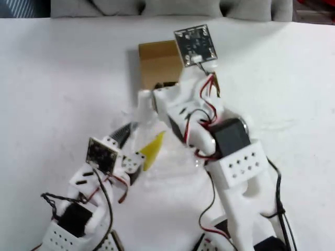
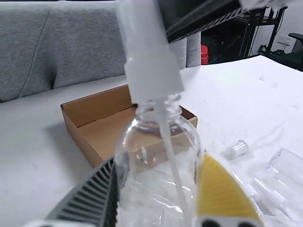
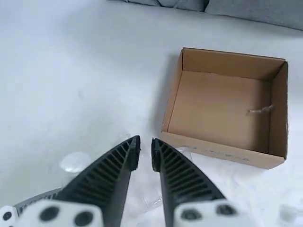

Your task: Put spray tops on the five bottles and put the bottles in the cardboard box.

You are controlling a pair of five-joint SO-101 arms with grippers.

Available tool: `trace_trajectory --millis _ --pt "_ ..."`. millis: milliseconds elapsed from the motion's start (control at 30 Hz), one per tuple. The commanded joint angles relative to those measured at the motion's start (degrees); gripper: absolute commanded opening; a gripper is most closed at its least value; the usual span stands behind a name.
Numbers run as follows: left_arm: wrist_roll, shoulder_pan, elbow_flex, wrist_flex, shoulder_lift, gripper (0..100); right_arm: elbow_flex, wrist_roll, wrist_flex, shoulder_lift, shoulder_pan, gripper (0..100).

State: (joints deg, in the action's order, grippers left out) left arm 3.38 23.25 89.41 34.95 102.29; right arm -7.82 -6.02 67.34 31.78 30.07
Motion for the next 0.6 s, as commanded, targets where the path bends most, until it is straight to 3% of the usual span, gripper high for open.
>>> trace_trajectory --millis 0,233,433,567 --pt "-0.7 0.13 -0.53 -2.55 0.92 2 4.22 -0.53 0.04 2.15 -0.22 1.5" --pt "-0.7 0.31 0.26 -3.34 0.92 2 12.04 -0.53 0.66 -3.38 0.92 1.5" --pt "-0.7 0.04 3.16 -8.18 0.92 2 12.48 -0.53 12.0 -1.98 7.52 1.5" --pt "-0.7 0.04 3.16 -8.26 0.92 2 12.48 -0.62 12.88 -1.54 7.6 1.5"
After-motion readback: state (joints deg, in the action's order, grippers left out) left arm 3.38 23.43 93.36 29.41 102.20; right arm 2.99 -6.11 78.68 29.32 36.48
